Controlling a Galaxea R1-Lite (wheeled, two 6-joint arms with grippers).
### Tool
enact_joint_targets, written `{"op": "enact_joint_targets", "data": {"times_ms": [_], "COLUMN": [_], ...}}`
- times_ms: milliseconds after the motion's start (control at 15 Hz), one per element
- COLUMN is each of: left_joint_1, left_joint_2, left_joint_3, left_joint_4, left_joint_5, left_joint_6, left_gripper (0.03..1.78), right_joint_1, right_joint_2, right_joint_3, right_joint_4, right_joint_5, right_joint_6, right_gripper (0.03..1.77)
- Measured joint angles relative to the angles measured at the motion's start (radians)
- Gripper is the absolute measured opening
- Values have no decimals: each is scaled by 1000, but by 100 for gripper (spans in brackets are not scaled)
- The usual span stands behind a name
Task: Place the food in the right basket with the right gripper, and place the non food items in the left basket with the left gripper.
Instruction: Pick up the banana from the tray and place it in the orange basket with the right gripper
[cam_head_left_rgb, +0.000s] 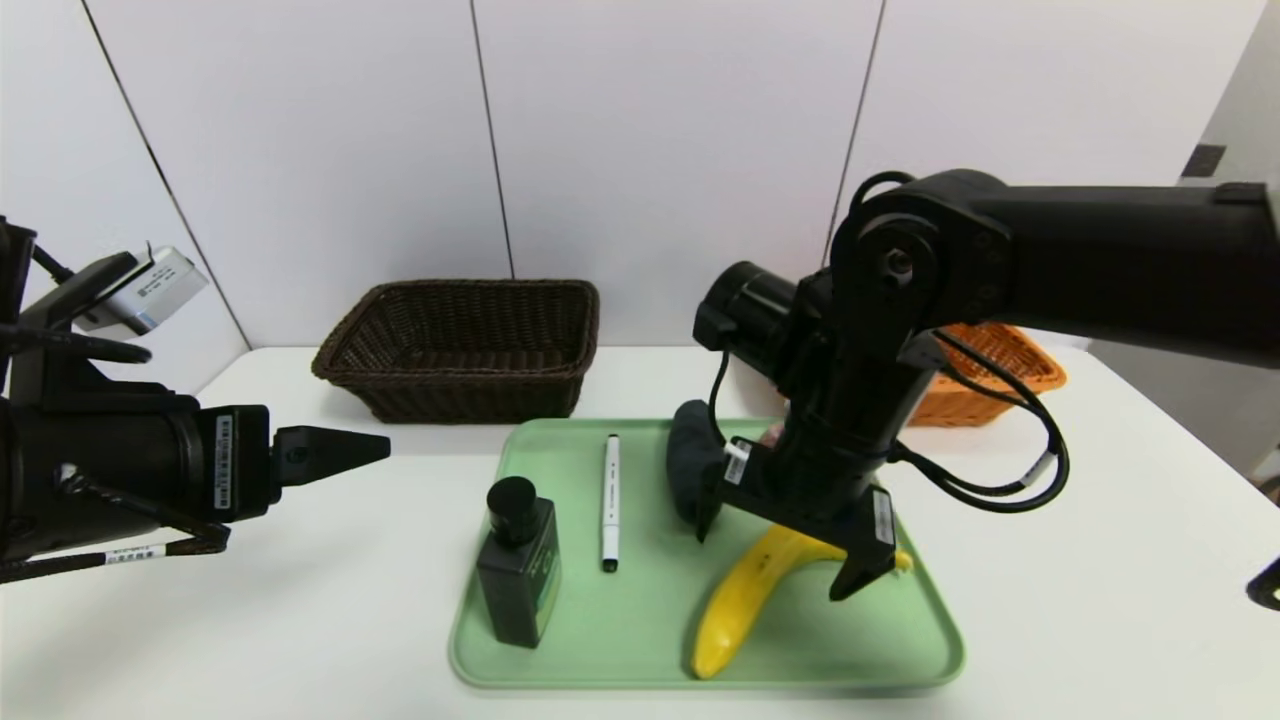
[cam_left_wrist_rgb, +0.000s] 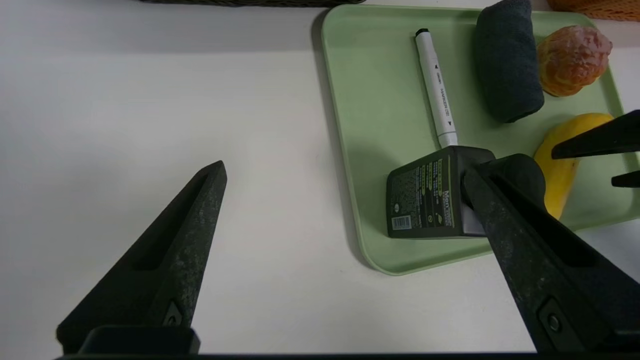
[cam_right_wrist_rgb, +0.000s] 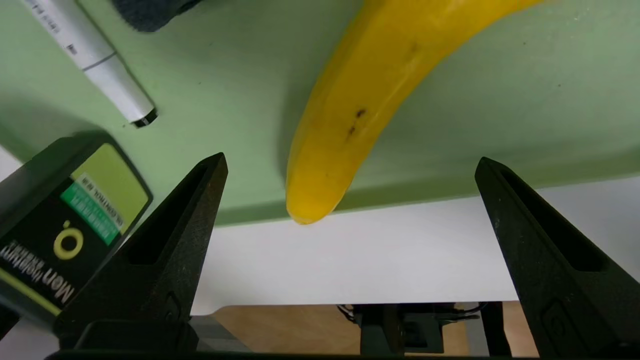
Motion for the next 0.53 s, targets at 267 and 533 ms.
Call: {"op": "enact_joint_targets", "data": {"times_ms": [267,533], "left_joint_1": [-4,-2], "left_joint_2": [-16,-39], "left_joint_3": [-23,-23], "left_joint_4": [13,18], "left_joint_5": [-15,-27], "left_joint_6": [2,0], "left_gripper": [169,169], "right_joint_1": [-14,-24], "right_joint_2": [68,115], "right_joint_3": [-1,-4], "right_joint_4": [-3,-4], "right_joint_5": [0,-2], "right_joint_6": [-4,-6], "right_gripper": [171,171]}}
